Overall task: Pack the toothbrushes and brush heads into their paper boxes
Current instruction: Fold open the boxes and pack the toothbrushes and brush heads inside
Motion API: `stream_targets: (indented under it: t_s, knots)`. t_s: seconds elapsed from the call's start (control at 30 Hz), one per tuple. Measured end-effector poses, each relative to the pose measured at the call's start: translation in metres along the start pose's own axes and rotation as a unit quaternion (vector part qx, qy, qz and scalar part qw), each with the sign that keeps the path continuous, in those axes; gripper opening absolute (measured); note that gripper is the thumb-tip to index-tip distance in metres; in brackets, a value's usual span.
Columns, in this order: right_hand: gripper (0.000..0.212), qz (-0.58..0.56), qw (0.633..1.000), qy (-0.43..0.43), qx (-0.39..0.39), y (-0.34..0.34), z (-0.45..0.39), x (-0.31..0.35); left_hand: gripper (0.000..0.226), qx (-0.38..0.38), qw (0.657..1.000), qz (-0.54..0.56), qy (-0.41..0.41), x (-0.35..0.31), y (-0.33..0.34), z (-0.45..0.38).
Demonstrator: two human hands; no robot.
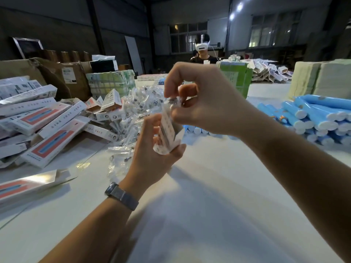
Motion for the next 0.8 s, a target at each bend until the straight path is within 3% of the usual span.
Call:
stream_targets:
  t_s: [0.2, 0.37, 0.47, 0.6, 0.67, 0.8]
  knots:
    - [0.006, 0.056, 0.998, 0.015, -0.031, 0.001, -0.001, -0.016, 0.045, 0.023, 0.998, 0.029, -0.045, -0.008, -0.002, -0.001]
    - [0.028, 0.086, 0.995, 0.021, -0.037, 0.003, 0.003, -0.030, 0.043, 0.070, 0.985, 0.105, -0.115, -0.017, 0.009, 0.002]
    - [0.026, 0.110, 0.994, 0.023, 0.008, 0.003, 0.005, -0.035, 0.042, 0.067, 0.968, 0.161, -0.181, -0.016, 0.013, 0.005]
    - [0.015, 0.165, 0.986, 0.018, 0.031, -0.002, 0.008, -0.040, 0.043, 0.045, 0.960, 0.202, -0.189, -0.019, 0.015, 0.003]
    - [0.015, 0.143, 0.989, 0.042, -0.004, -0.002, 0.012, -0.038, 0.041, 0.027, 0.956, 0.209, -0.205, -0.019, 0.013, 0.002]
    - [0.045, -0.017, 0.990, 0.107, -0.085, 0.007, 0.034, -0.035, 0.039, -0.013, 0.977, 0.142, -0.160, -0.024, 0.006, 0.000]
Point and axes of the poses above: each hand's wrist, its own z-axis away from the middle knuckle, its own y-axis out of the palm, x = y × z, the point moved 1 cm from there along -z, towards the middle knuckle, and after that the axes turned 13 degrees about -x, right-handed, at the moved point
